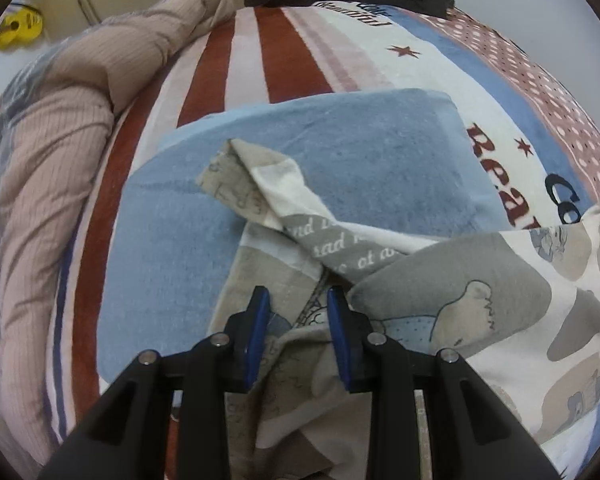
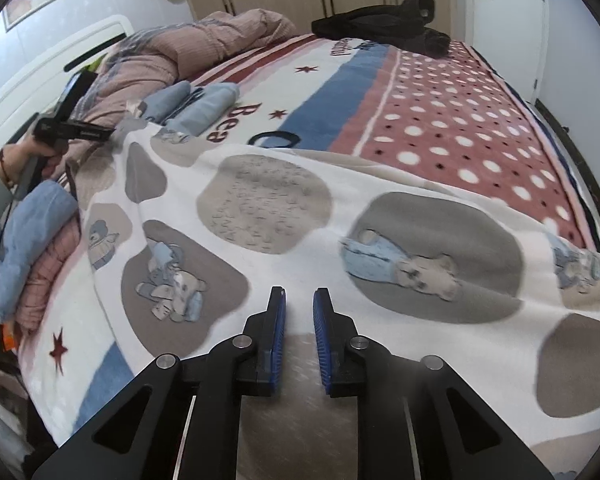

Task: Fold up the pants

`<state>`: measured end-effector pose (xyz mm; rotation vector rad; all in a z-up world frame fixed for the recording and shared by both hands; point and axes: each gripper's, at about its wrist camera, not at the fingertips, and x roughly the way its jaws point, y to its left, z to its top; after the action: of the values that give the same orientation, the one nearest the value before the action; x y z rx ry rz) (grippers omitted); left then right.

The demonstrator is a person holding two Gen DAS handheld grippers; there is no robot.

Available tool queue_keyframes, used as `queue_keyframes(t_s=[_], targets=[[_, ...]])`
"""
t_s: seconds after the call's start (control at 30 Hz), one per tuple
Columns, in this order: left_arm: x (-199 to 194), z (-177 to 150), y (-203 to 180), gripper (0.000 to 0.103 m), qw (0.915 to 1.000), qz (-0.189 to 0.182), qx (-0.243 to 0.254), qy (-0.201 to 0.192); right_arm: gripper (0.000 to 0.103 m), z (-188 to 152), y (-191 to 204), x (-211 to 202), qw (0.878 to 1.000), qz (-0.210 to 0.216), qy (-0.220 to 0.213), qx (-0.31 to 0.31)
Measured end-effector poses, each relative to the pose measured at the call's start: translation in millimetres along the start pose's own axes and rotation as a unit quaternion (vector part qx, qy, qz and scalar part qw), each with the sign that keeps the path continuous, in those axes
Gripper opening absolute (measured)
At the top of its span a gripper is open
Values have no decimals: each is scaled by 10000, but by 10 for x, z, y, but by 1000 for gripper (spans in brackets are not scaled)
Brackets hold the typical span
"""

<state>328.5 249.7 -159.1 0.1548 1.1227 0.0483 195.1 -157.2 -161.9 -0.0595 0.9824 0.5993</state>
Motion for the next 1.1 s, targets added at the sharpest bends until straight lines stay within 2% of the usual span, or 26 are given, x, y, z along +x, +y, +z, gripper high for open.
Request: queue_keyframes(t_s=[0.03,0.07,0.1,0.13,0.2,0.33,0.4,0.43,0.47,0.53,0.6,0.7,0.73,0.83,0.9,0.93,1.0,1.07,1.1], targets=[[-22,-4,-13,33,10000,-67,28,-34,11,4,34,22,10000,-13,12,-62],[-42,-3,-24,46,9999,-134,59,-70,11,6,76,44,9999,-20,19,-134],[-58,-4,-42,53,9997,-170,111,-117,11,7,99,51,9999,-8,13,-158],[-66,-5,-63,56,9996,-138,188,-181,11,8,108,54,9999,12,3,-159],[-57,18,-69,56,9994,-38,246,-247,11,16,118,60,9999,74,-31,-130],[2,99,31,41,9996,63,-85,-274,11,7,97,87,9999,128,-69,-50],[28,127,67,38,9994,181,-155,-268,11,5,89,92,9998,156,-79,-12],[41,134,76,30,9992,240,-162,-257,11,6,87,92,9998,162,-79,-11],[55,140,89,17,9991,302,-196,-239,11,7,86,87,9998,165,-84,-14],[65,136,104,2,9991,269,-236,-238,11,1,83,87,9998,159,-84,-8],[46,136,181,1,9980,411,-400,-260,11,-14,63,73,9998,165,-99,28],[-10,150,430,1,9921,942,-764,-318,11,-64,14,22,9998,148,-113,96],[-26,157,521,1,9892,1191,-787,-325,11,-83,2,0,9998,146,-111,117],[5,172,706,1,9855,1502,-771,-181,11,-128,-20,-69,9998,99,-92,124],[72,174,784,4,9801,1840,-739,-46,11,-141,-35,-110,9999,49,-88,122],[91,167,807,8,9800,1827,-786,11,11,-148,-47,-125,9999,45,-90,131],[91,142,851,9,9760,1992,-878,90,11,-158,-63,-155,9998,38,-101,171],[-1,88,896,38,9783,1885,-862,25,11,-174,-71,-183,9997,34,-111,199],[-63,61,911,41,9816,1689,-888,-38,11,-185,-75,-196,9997,40,-113,214]])
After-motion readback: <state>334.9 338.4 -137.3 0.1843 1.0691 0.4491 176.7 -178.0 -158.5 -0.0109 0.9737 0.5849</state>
